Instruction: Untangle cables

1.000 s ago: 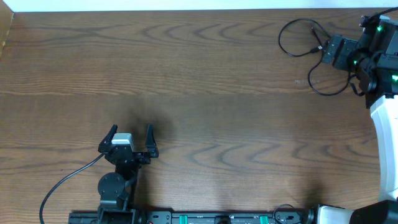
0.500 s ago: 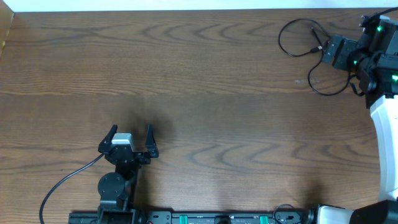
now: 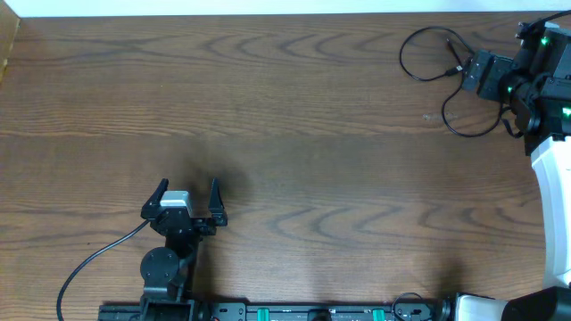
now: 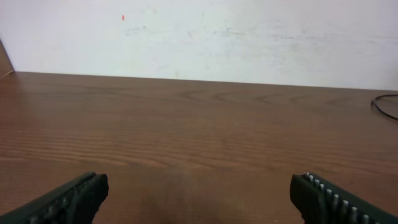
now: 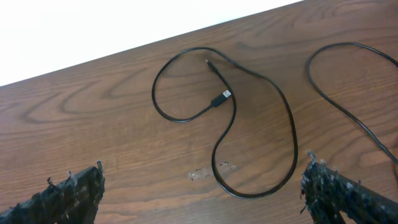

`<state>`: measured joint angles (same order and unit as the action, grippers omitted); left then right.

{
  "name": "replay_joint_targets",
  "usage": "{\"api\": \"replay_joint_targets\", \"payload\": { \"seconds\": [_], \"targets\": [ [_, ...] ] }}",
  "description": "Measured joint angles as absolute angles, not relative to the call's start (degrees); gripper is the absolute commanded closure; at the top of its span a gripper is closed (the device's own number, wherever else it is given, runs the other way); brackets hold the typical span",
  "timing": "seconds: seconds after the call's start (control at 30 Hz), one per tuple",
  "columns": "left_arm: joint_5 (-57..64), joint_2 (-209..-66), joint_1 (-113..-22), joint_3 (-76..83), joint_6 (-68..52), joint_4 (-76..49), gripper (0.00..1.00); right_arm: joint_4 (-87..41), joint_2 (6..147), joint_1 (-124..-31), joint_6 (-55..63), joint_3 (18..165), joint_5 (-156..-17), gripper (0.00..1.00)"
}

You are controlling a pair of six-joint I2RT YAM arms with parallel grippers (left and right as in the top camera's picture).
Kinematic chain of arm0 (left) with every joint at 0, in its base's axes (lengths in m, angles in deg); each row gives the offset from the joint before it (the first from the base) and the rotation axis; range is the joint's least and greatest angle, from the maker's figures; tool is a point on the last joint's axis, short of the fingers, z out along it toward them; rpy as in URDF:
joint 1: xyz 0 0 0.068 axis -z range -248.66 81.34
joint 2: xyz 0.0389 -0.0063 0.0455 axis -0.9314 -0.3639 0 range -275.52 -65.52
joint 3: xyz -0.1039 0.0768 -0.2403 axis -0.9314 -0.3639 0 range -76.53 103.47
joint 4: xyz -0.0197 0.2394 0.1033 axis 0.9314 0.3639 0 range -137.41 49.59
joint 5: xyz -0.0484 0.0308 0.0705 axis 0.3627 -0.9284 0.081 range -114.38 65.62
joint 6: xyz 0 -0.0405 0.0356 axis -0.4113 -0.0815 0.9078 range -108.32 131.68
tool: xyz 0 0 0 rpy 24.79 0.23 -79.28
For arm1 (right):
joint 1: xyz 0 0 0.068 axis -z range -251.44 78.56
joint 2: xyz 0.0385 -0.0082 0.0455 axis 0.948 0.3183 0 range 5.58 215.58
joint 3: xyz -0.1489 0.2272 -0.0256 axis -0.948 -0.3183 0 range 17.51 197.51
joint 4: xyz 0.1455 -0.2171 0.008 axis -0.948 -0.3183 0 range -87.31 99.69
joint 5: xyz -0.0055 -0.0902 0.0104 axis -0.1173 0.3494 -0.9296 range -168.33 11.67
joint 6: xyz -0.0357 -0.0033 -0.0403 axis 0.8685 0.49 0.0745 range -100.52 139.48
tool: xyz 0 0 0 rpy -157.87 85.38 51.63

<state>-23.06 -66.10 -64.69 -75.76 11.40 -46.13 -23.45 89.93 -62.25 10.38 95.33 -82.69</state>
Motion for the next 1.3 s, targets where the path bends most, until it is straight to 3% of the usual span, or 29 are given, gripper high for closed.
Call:
{"api": "replay_joint_targets", "payload": {
  "seconds": [0.3,0.5,0.67,1.0,1.3],
  "targets": [
    [-23.06,-66.13,-64.71,-75.73,11.43,-46.11,0.02,-24.48,88.6,-62.25,10.38,94.17,-81.58,0.01],
    [-23.08,-66.13,-64.69,-75.73,11.43,-46.09,0.02,-19.85,82.06,-62.25,10.42,84.16,-81.36,0.01],
    [-23.1,-66.13,-64.69,-75.6,11.43,-45.98,0.02,-3.26,77.78,-62.25,9.65,67.62,-81.34,0.01],
    [-23.25,-66.13,-64.69,-75.41,11.4,-45.72,0.02,43.87,65.91,-62.25,7.91,36.4,-86.14,0.01],
    [-23.28,-66.15,-64.69,-75.41,11.4,-45.72,0.02,56.37,56.27,-62.25,7.75,21.39,-86.41,0.01]
  ]
}}
